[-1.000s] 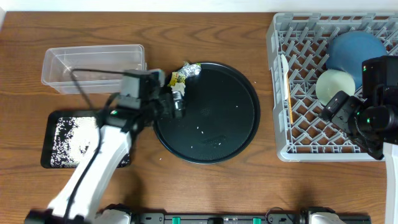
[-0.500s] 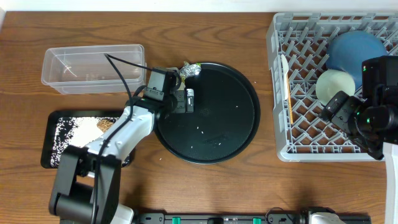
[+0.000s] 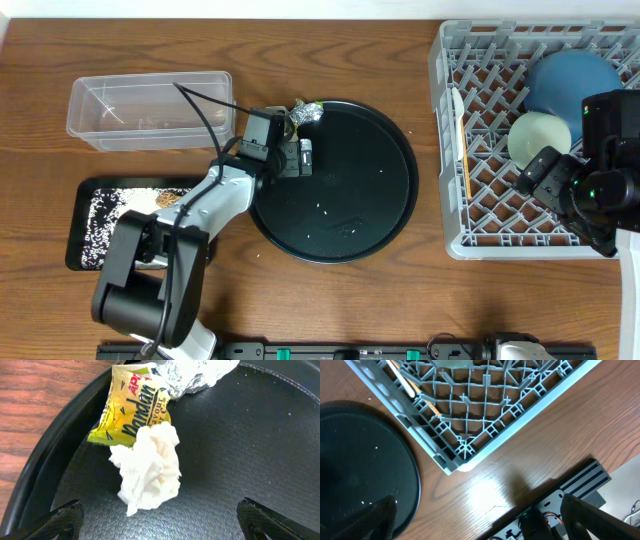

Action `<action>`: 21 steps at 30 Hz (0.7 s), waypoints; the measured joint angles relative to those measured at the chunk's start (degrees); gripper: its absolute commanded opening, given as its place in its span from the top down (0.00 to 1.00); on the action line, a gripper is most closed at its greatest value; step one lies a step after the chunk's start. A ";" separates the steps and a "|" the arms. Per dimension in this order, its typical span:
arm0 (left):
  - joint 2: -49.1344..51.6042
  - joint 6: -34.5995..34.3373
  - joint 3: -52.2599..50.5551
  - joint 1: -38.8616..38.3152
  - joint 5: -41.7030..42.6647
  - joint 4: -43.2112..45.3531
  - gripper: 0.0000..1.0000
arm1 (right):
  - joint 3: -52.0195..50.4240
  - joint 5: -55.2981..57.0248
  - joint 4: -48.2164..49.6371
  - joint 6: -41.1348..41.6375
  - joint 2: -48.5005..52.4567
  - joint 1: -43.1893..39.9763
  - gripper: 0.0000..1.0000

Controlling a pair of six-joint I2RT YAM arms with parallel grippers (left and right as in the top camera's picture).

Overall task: Sort waste into correct bins and load items into the dishwasher rack
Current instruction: 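Reach the left gripper to the white tissue on the round tray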

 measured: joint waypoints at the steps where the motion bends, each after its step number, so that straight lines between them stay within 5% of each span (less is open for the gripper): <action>1: 0.26 0.00 0.00 0.00 -0.02 0.35 0.01 | -0.02 0.00 0.00 0.00 0.00 0.00 0.01; 21: 2.91 0.02 0.00 0.00 -0.26 6.34 0.03 | 0.00 0.02 0.00 0.00 0.00 0.00 0.01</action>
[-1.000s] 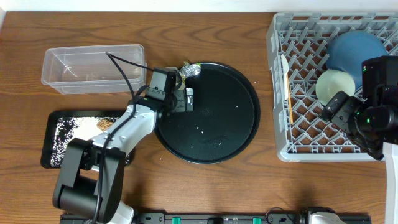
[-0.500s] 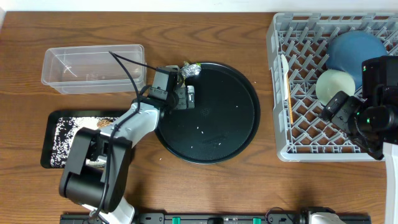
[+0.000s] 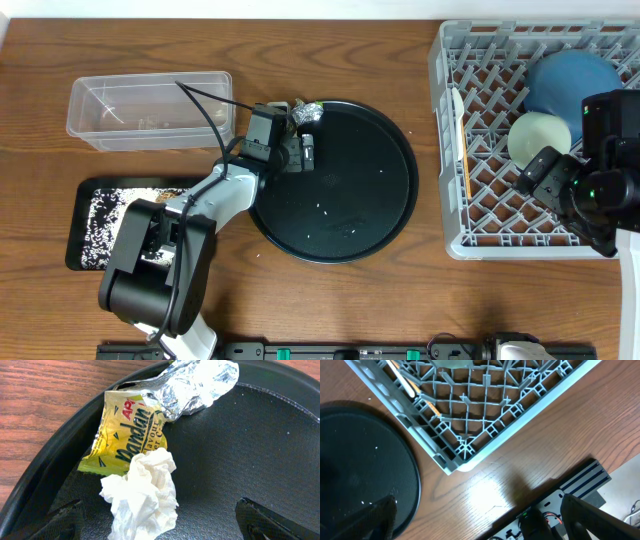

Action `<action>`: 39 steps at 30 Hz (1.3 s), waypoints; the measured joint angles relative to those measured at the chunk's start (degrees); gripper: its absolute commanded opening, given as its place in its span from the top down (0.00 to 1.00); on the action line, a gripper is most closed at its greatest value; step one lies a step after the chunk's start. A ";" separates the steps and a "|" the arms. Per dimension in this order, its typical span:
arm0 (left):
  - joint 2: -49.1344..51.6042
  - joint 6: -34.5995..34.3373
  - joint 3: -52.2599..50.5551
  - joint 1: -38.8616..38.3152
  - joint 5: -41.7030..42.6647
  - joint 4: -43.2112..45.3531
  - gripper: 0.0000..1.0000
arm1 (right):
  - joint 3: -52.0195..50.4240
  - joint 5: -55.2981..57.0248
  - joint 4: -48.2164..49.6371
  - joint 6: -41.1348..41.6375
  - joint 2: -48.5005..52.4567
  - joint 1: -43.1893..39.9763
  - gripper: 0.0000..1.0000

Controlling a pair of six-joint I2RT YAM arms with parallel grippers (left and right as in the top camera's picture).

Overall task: Sort waste into correct bins and load items into the dishwasher rack
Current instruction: 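Reach the left gripper to the white tissue on the round tray, then close the left gripper on the crumpled white tissue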

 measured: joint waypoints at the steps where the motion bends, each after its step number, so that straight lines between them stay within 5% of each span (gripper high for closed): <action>1: 0.09 0.00 0.00 0.00 0.00 0.02 0.03 | -0.02 0.00 0.00 0.00 0.00 0.00 0.01; 17: 2.64 0.44 0.11 -0.11 -0.42 1.51 0.04 | -0.02 -0.02 0.00 0.00 0.00 0.00 0.01; 32: 1.57 0.98 0.11 -0.09 -0.44 0.48 0.48 | -0.02 0.00 0.02 0.00 0.00 0.00 0.01; 39: -1.79 0.98 0.11 -0.09 -0.44 -0.31 0.54 | -0.02 0.00 -0.02 0.00 0.00 0.00 0.01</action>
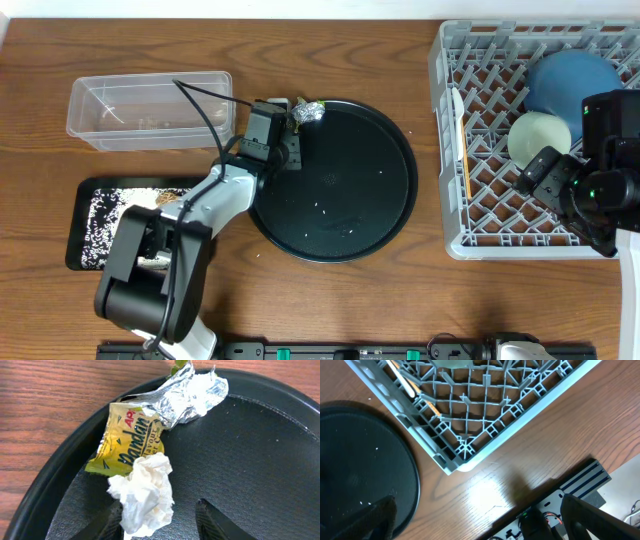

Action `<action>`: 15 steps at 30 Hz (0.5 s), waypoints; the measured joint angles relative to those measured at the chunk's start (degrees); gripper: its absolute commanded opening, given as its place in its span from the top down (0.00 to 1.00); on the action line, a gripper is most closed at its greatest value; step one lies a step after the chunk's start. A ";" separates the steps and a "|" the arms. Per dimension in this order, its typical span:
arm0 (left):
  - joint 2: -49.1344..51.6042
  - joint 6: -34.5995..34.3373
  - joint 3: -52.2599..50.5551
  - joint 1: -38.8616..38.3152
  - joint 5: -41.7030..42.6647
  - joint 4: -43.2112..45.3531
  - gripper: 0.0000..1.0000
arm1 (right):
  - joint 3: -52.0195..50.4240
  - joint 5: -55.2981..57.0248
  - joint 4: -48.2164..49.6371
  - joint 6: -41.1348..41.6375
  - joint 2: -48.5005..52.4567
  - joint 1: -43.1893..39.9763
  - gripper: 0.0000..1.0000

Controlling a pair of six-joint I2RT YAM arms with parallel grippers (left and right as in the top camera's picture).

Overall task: Sort waste into correct bins and load items into the dishwasher rack
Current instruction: 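Close the left gripper on the crumpled white tissue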

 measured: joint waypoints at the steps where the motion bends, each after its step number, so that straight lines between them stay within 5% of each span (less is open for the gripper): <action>1: 0.00 0.02 0.00 0.00 0.02 -0.17 0.54 | 0.00 0.00 0.02 0.00 0.00 0.00 0.01; 9: 0.17 0.22 0.00 -0.02 -1.49 -2.29 0.31 | 0.00 0.00 0.00 0.00 0.00 0.00 0.01; 15: 3.17 0.28 0.00 -0.02 -3.45 -2.14 0.30 | 0.00 0.00 0.02 0.00 0.00 0.00 0.01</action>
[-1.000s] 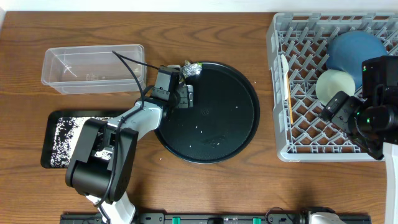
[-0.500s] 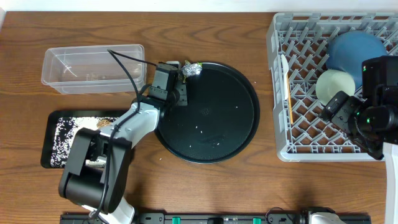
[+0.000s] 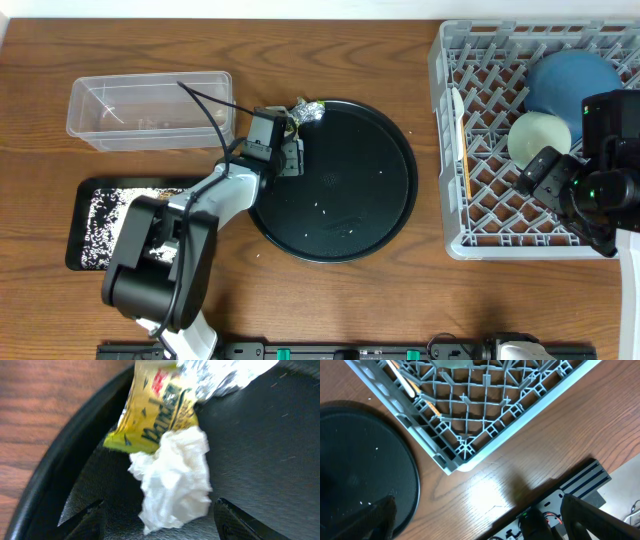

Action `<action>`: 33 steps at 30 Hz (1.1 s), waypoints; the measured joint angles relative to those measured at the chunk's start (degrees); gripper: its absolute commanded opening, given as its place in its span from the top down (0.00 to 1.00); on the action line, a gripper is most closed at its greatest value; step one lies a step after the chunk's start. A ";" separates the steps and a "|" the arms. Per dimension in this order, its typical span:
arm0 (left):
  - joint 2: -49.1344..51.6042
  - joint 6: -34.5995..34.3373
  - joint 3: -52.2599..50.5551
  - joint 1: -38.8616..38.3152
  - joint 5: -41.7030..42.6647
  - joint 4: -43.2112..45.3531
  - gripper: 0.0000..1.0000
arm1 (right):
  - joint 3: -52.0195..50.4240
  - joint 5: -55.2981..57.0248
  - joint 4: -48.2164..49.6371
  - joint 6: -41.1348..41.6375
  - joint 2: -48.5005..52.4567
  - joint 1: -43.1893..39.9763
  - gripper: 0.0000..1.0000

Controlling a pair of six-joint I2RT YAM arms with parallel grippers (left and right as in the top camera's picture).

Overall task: Sort waste into correct bins and load items into the dishwasher rack
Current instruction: 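Close the left gripper on the crumpled white tissue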

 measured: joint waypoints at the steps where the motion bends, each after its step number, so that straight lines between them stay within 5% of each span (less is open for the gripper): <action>1: 0.46 0.02 0.00 0.00 -0.07 0.48 0.30 | 0.00 0.00 0.00 0.00 0.00 0.00 0.01; 25: 0.74 1.53 0.00 -0.04 1.64 1.79 0.30 | 0.00 0.00 0.00 0.00 0.00 0.00 0.01; 33: 0.74 2.82 0.00 -0.04 1.81 1.64 0.39 | 0.00 0.00 0.00 0.00 0.00 0.00 0.01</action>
